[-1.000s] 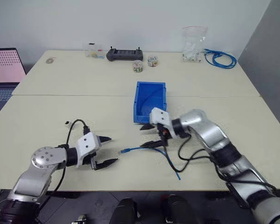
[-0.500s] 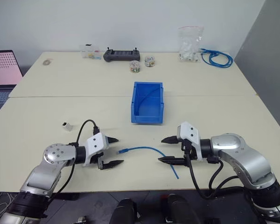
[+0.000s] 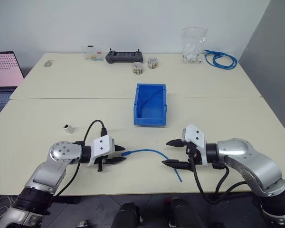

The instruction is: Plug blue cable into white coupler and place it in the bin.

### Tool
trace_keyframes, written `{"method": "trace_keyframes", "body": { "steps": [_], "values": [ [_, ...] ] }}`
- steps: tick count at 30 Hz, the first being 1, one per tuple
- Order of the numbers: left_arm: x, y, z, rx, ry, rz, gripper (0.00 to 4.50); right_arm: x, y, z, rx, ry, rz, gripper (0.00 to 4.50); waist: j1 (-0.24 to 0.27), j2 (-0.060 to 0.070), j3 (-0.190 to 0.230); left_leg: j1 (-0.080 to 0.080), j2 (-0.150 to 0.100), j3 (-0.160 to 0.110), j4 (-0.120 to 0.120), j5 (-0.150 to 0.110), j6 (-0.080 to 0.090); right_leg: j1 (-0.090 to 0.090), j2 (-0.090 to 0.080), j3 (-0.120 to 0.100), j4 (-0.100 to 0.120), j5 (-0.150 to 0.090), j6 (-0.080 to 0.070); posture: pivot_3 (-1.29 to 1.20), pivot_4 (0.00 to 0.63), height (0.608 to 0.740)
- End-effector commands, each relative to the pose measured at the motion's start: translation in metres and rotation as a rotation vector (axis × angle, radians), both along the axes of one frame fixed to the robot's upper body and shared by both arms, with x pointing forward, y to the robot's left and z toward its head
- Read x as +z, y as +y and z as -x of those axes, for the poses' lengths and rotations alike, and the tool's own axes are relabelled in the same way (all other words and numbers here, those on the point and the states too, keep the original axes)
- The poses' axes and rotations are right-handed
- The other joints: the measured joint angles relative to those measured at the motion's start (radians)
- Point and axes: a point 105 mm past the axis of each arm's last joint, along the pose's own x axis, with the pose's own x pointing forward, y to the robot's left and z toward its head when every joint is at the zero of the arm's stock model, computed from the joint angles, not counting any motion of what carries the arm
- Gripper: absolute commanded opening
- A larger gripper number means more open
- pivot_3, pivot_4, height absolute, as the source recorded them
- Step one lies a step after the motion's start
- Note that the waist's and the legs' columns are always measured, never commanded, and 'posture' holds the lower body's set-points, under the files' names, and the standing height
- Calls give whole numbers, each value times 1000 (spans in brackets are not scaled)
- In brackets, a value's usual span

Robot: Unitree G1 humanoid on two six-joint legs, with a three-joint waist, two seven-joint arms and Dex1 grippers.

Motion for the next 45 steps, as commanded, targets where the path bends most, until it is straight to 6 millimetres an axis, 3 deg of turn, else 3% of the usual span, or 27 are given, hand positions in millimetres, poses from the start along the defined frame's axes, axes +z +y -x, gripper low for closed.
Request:
{"method": "trace_keyframes", "body": {
  "steps": [1, 6, 9, 18, 25, 32, 36, 45],
  "values": [
    [-19, 17, 3, 60, 68, -107, 381, 17, -1, -2, 0, -54, -40, 3622, 0, 0, 0, 0, 0, 0, 0, 0, 0, 0, 0, 0, 0, 0, 0, 0, 150, 740],
    [-21, 20, 3, 73, 81, -130, 232, 31, -1, -2, -5, -121, -125, 3622, -2, 1, -1, 1, 0, 0, 0, 0, 0, 0, 0, 0, 0, 0, 0, 0, 150, 740],
    [-7, 3, 1, 66, 116, -25, 232, 30, -5, 7, 42, -127, -106, 3622, -1, 1, -1, 1, 0, 0, 0, 0, 0, 0, 0, 0, 0, 0, 0, 0, 150, 740],
    [66, -58, -2, -7, 291, 357, 232, 45, -7, 29, 82, -15, -214, 3622, 0, -1, 0, -2, 0, -1, 1, 0, 0, 0, 1, -1, 0, 0, 0, 0, 150, 740],
    [115, -77, -1, -46, 440, 629, 232, 50, -6, 31, 26, 51, -301, 3622, -4, -1, 0, -2, 0, -1, 1, 0, 0, 0, 1, 0, 0, 0, 0, 0, 150, 740],
    [134, -84, 11, -101, 600, 743, 232, 66, -3, 16, -32, 107, -454, 3622, -2, -1, 0, -1, 0, -1, 1, 0, 0, 0, 1, 0, 0, 0, 0, 0, 150, 740],
    [137, -86, 14, -103, 654, 778, 232, 82, 3, 12, -17, 135, -548, 3622, -2, -1, 0, -1, 0, -1, 1, 0, 0, 0, 1, 0, 0, 0, 0, 0, 150, 740],
    [139, -89, 19, -112, 677, 795, 232, 95, 16, 12, 35, 197, -631, 3622, -2, -1, 0, -1, 0, -1, 0, 0, 0, 0, 1, 1, 0, 0, 0, 0, 150, 740]
  ]
}}
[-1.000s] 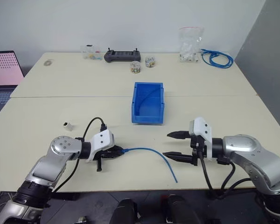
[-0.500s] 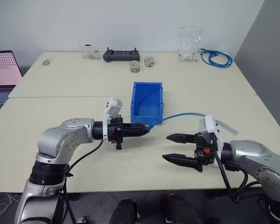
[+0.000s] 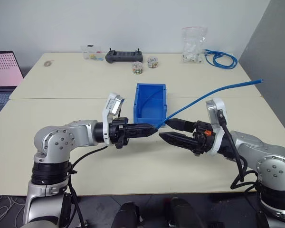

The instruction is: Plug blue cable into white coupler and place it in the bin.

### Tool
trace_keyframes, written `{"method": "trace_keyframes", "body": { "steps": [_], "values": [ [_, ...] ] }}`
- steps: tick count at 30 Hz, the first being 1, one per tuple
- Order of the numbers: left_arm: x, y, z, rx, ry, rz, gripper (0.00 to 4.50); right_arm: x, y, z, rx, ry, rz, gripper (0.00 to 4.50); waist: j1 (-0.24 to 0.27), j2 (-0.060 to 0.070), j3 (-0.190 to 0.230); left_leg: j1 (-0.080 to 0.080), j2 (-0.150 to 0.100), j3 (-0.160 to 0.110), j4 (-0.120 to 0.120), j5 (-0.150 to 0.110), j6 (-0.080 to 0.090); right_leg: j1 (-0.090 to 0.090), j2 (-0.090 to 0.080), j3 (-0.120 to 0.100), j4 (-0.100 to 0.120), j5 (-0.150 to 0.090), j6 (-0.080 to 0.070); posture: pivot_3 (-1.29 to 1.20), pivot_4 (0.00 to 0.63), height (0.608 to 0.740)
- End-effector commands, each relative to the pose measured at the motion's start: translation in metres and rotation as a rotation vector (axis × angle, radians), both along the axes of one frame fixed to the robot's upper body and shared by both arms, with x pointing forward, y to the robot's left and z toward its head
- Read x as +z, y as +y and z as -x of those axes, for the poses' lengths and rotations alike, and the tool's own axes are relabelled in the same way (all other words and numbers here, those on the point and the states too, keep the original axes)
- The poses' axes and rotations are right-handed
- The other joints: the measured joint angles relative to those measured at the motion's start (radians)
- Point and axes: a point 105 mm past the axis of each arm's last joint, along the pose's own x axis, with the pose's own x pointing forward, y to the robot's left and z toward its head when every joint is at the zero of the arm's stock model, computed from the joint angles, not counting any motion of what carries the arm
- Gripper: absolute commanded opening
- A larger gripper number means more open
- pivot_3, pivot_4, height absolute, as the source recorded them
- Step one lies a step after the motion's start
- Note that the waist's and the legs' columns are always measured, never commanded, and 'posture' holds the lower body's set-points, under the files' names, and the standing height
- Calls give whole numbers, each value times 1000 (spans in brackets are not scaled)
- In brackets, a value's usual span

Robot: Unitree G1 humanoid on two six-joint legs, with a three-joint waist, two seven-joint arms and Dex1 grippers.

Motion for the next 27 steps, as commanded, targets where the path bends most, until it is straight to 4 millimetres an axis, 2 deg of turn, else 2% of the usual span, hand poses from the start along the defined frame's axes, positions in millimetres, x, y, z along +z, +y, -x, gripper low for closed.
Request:
{"method": "trace_keyframes", "body": {
  "steps": [1, 6, 11, 21, 23, 27],
  "values": [
    [11, 0, 5, -14, -40, 27, 232, 11, 5, 3, 36, -11, -46, 3622, 0, 0, 0, 0, 0, 0, 0, 0, 0, 0, 0, 0, 0, 0, 0, 0, 150, 740],
    [11, -1, 6, -13, -42, 33, 232, 9, 9, 1, 58, 7, -40, 3622, 0, 0, 0, 0, 0, 0, 0, 0, 0, 0, 0, 0, 0, 0, 0, 0, 150, 740],
    [12, -3, 8, -23, -50, 35, 232, 6, 12, 1, 81, 17, -23, 2737, 0, 0, 0, 0, 0, 1, 0, 0, 0, 0, 0, 0, 0, 0, 0, 0, 150, 740],
    [3, 0, 11, -26, -51, -4, 232, 11, 12, 1, 110, 37, -60, 253, 0, 0, 0, 0, 0, 1, 0, 0, 0, 0, 0, 1, 0, 0, 0, 0, 150, 740],
    [1, 1, 10, -21, -57, -14, 232, 11, 12, 3, 128, 46, -62, 70, 0, 0, 0, 0, 0, 1, 0, 0, 0, 0, 0, 0, 0, 0, 0, 0, 150, 740],
    [0, 1, 7, -1, -94, -10, 232, 9, 13, 9, 164, 59, -50, 72, 0, 0, 0, 0, 0, 1, 0, 0, 0, 0, 0, 1, -1, 0, 0, 0, 150, 740]
  ]
}}
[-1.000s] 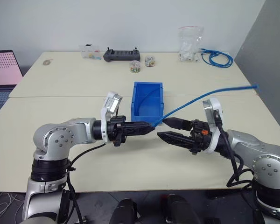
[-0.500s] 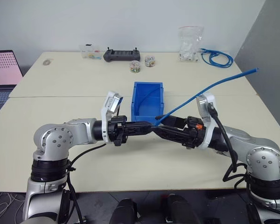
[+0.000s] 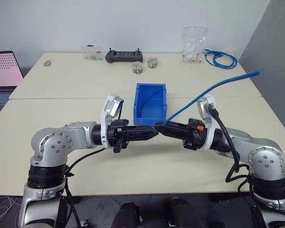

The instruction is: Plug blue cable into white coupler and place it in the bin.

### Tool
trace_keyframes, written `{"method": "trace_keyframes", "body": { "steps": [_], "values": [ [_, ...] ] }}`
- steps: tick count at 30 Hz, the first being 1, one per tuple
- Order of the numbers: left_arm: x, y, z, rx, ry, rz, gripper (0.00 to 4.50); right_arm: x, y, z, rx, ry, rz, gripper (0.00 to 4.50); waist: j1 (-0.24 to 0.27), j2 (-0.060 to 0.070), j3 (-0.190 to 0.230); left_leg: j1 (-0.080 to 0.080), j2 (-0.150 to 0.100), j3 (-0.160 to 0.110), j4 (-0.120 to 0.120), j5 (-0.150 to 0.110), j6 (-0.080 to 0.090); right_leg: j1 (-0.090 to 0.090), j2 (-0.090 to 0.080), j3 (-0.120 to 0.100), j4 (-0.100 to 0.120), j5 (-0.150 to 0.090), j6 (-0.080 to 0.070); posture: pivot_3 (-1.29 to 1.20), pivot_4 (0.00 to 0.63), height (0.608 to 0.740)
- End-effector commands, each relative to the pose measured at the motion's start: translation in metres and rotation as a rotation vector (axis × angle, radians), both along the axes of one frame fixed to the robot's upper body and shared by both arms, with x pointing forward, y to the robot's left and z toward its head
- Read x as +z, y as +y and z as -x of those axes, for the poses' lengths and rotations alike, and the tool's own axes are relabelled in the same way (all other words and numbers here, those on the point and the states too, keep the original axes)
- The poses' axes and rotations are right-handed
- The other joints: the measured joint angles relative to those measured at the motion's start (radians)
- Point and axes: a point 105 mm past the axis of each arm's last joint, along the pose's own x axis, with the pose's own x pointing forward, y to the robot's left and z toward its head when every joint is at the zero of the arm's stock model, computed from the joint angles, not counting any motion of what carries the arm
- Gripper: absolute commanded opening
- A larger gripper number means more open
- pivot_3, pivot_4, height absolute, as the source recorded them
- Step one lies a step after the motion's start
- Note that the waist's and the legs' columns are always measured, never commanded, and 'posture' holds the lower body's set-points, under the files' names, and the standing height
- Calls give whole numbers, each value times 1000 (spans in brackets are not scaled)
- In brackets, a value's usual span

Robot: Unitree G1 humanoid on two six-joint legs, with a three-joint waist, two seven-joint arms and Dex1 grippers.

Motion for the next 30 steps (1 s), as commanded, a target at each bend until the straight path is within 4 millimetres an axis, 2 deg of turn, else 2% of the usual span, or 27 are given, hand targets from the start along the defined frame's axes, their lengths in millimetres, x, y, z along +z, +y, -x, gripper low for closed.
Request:
{"method": "trace_keyframes", "body": {
  "steps": [1, 4, 6, 10, 15, 17, 20, 24, 28, 30],
  "values": [
    [0, 1, -4, 35, -61, -16, 232, 14, 4, 15, 93, -37, -37, 72, 0, 0, 0, 0, 0, 0, 0, 0, 0, 0, 0, 0, 0, 0, 0, 0, 150, 740],
    [1, 0, -4, 31, -62, -3, 232, 13, 6, 17, 101, -33, -35, 71, 0, 0, 0, 0, 0, 0, 0, 0, 0, 0, 0, 0, 0, 0, 0, 0, 150, 740],
    [3, 0, -4, 31, -52, 9, 938, 10, 7, 17, 92, -45, -15, 71, 0, 0, 0, 0, 0, 0, 0, 0, 0, 0, 0, 0, 0, 0, 0, 0, 150, 740],
    [4, 2, -5, 38, -42, 19, 1757, 6, 9, 15, 83, -49, -3, 60, 0, 0, 0, 0, 0, 0, 0, 0, 0, 0, 0, 0, 0, 0, 0, 0, 150, 740],
    [9, 7, -2, 57, -61, 9, 2873, -1, 3, 3, 34, -63, 28, 58, 0, 0, 0, 0, 0, 0, 0, 0, 0, 0, 0, 0, 0, 0, 0, 0, 150, 740],
    [11, 9, 1, 59, -65, 7, 3184, -7, 1, -2, 16, -74, 57, 57, -1, 0, 0, 0, 0, 0, 0, 0, 0, 0, 0, 0, 0, 0, 0, 0, 150, 740],
    [16, 14, 10, 51, -70, 11, 3721, -15, -2, -10, -10, -82, 92, 57, 0, 0, 0, 0, 0, 0, 0, 0, 0, 0, 0, 0, -1, 0, 0, 0, 150, 740],
    [18, 20, 38, 0, -62, 9, 4424, -22, -6, -18, -31, -87, 110, 56, -3, 0, 0, 0, 0, 0, -1, 0, 0, 0, 0, 0, -1, 0, 0, 0, 150, 740],
    [3, 27, 50, 74, 0, -20, 4500, -23, -8, -25, -55, -95, 101, 56, 0, 0, 0, 0, 0, 0, 0, 0, 0, 0, 0, 0, -1, 0, 0, 0, 150, 740],
    [-14, 37, 42, 218, 29, -53, 4500, -22, -9, -30, -69, -104, 96, 56, -1, 0, 0, 0, 0, 0, -1, 0, 0, 0, 0, 1, -1, 0, 0, 0, 150, 740]
  ]
}}
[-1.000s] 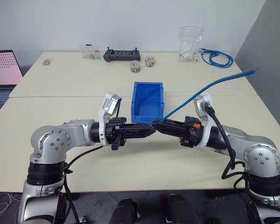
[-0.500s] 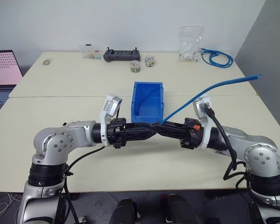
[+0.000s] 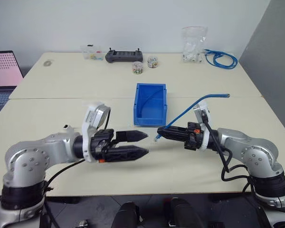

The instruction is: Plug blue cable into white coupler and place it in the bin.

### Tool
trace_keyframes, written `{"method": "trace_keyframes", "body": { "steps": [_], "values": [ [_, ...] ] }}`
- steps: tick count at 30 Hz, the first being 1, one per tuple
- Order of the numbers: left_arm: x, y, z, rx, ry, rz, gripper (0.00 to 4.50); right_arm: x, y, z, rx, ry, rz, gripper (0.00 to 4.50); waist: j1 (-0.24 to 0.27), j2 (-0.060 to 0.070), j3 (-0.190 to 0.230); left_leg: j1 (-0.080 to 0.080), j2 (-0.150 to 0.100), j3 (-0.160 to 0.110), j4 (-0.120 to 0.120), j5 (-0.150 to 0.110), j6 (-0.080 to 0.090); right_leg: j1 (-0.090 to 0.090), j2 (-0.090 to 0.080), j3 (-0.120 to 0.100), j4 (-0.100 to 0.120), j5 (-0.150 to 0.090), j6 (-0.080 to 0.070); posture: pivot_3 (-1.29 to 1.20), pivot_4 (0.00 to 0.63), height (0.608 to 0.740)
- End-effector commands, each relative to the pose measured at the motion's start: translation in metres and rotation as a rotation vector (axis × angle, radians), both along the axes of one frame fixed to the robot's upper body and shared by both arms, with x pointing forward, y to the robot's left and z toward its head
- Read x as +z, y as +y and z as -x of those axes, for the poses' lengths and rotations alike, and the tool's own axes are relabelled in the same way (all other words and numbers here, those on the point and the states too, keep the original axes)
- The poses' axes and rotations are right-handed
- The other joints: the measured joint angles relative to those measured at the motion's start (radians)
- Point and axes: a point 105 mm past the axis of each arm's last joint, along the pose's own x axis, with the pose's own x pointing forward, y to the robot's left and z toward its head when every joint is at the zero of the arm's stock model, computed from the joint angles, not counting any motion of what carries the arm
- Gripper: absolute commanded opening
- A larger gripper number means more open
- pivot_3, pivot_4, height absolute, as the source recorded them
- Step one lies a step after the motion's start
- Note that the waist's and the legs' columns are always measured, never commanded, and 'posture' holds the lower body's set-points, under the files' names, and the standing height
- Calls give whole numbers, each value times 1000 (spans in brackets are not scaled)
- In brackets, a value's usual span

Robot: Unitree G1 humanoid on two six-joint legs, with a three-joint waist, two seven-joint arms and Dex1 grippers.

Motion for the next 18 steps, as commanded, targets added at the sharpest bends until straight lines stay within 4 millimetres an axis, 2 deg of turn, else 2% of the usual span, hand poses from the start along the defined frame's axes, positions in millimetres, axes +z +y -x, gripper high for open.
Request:
{"method": "trace_keyframes", "body": {
  "steps": [1, 5, 9, 12, 18],
  "values": [
    [-20, 17, -14, 277, -6, -64, 4500, 10, -1, -6, -15, -61, -26, 56, 0, 0, 0, 1, 0, 1, 0, 0, 0, 0, 0, 1, 0, 0, 0, 0, 150, 740],
    [-52, 41, -44, 701, -75, -211, 4500, 10, -3, -11, -24, -73, -20, 56, 5, 0, 0, 0, 0, 0, 0, 0, 0, 0, 0, 1, -1, 0, 0, 0, 150, 740],
    [-74, 91, -74, 1243, -144, -394, 4500, 7, -1, -12, -14, -79, -8, 55, 16, 1, -1, 0, 0, 0, 0, 0, 0, 0, -1, 1, -2, 0, 0, 0, 150, 740],
    [-88, 118, -77, 1507, -106, -469, 4500, 8, 3, -13, 0, -84, -8, 55, 16, 0, 0, -1, -1, 0, 0, 0, 0, 1, -1, 1, -3, 0, 0, 0, 150, 740],
    [-99, 148, -81, 1863, -18, -515, 4500, 11, 5, -15, 13, -96, -2, 55, 26, -1, -1, -1, -1, 0, 1, 0, 0, 1, -1, 0, -3, 1, 1, 0, 150, 740]
  ]
}}
